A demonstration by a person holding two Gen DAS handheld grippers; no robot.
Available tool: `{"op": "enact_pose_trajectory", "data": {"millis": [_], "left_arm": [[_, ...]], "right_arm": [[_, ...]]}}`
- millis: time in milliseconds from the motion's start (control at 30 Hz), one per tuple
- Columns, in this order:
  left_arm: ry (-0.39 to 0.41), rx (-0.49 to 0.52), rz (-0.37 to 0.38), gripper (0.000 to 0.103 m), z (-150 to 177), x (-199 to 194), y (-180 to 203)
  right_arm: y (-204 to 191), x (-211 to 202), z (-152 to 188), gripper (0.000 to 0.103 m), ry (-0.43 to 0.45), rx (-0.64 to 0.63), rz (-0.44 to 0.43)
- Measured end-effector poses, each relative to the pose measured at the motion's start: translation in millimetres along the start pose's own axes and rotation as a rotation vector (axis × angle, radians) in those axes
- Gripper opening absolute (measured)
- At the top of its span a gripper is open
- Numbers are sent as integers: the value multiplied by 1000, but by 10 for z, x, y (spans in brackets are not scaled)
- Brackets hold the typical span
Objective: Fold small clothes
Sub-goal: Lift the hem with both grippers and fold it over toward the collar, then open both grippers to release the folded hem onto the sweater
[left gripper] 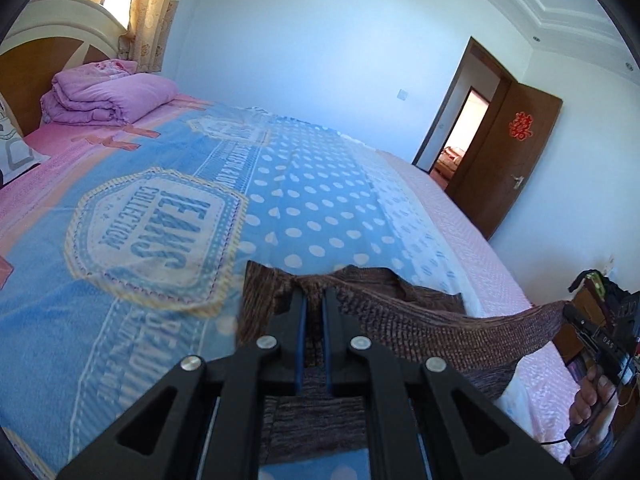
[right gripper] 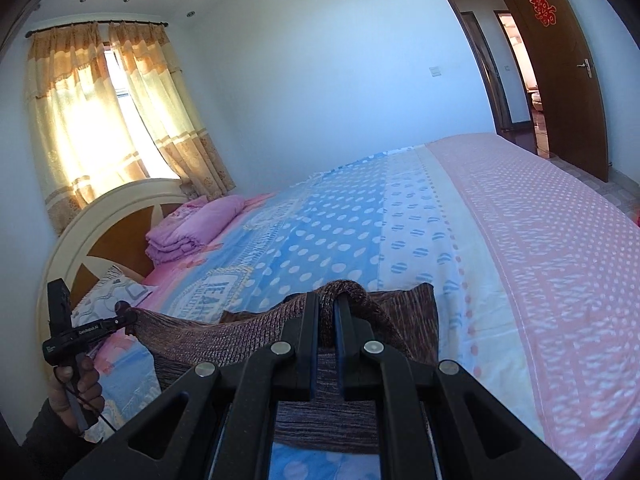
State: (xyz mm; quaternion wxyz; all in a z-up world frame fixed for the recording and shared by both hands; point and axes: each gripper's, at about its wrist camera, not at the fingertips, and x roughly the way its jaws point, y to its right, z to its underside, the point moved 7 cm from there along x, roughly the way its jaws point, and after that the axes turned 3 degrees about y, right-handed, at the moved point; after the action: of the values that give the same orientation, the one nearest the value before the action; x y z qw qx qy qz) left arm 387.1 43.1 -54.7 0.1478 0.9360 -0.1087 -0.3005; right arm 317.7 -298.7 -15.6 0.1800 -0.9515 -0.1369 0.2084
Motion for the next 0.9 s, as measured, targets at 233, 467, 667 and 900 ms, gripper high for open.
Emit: {"op": "enact_pose_trajectory", "data": {"millis": [233, 467, 667, 900], "left_arm": [[-112, 34, -90, 7, 206, 813, -195], [-219, 110, -254, 14, 508, 1488, -425], [-205, 294, -291, 73, 717, 1157, -288], [-175, 572, -482, 80, 680, 1488, -248]], "right_arm": [[400, 800, 168, 6, -122, 49, 79], [724, 1641, 547, 7, -289, 10, 161], [761, 1744, 862, 76, -409, -214, 305], [580, 1881, 1011, 81, -386, -675, 483]]}}
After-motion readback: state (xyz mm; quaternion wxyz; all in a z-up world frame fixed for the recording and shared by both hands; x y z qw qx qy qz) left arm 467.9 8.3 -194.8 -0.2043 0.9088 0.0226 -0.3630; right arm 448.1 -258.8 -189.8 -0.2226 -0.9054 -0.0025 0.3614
